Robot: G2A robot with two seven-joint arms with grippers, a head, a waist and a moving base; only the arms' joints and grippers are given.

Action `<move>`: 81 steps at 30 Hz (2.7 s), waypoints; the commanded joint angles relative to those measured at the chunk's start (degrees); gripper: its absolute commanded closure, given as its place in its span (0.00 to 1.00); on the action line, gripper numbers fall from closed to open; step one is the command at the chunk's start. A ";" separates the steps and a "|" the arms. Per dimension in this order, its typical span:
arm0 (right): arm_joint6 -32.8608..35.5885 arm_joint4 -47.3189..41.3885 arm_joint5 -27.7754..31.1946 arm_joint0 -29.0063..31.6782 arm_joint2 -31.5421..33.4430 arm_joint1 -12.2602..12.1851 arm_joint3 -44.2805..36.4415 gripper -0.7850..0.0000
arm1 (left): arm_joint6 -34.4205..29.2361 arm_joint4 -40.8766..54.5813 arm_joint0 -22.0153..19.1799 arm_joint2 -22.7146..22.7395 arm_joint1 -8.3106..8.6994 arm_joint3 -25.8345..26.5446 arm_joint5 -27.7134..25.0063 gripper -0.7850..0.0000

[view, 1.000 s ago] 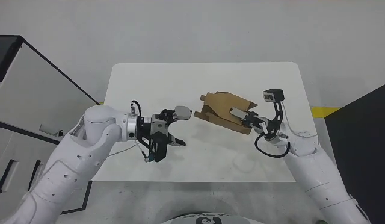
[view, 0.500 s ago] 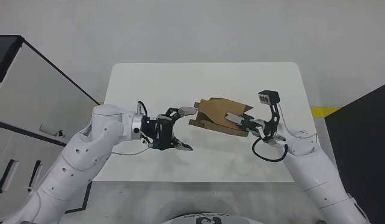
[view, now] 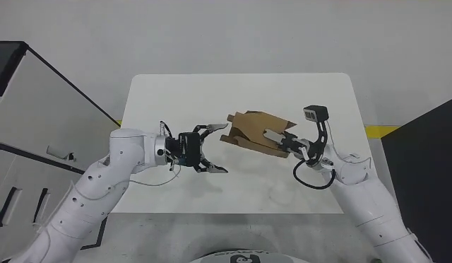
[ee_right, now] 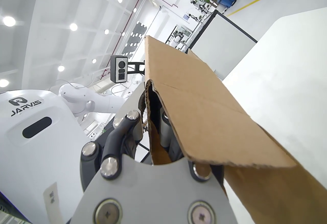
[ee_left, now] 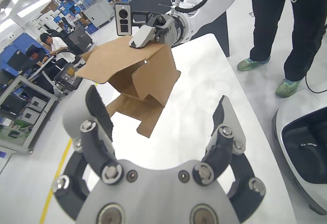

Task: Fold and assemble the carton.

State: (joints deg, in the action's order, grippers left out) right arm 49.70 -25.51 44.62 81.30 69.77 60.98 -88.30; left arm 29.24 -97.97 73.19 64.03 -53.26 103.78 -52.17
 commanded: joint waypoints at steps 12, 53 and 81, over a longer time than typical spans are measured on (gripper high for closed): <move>-3.20 2.30 -0.75 0.45 -0.47 0.24 -1.02 1.00 | -4.72 3.62 -0.22 -1.58 -0.38 0.53 -0.11 0.20; -3.72 1.93 -1.22 -1.47 -3.13 0.92 1.00 1.00 | -3.33 4.26 -5.36 -9.91 -1.93 -1.05 -0.98 0.61; 4.64 -6.47 0.72 -1.65 -1.55 0.39 4.21 1.00 | -2.87 2.69 -5.64 -3.20 -0.48 -4.20 -0.24 0.60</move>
State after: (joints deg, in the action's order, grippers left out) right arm 53.48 -31.49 45.27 79.68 68.19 61.41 -84.11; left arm 26.36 -95.08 67.39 60.33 -53.87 99.64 -52.47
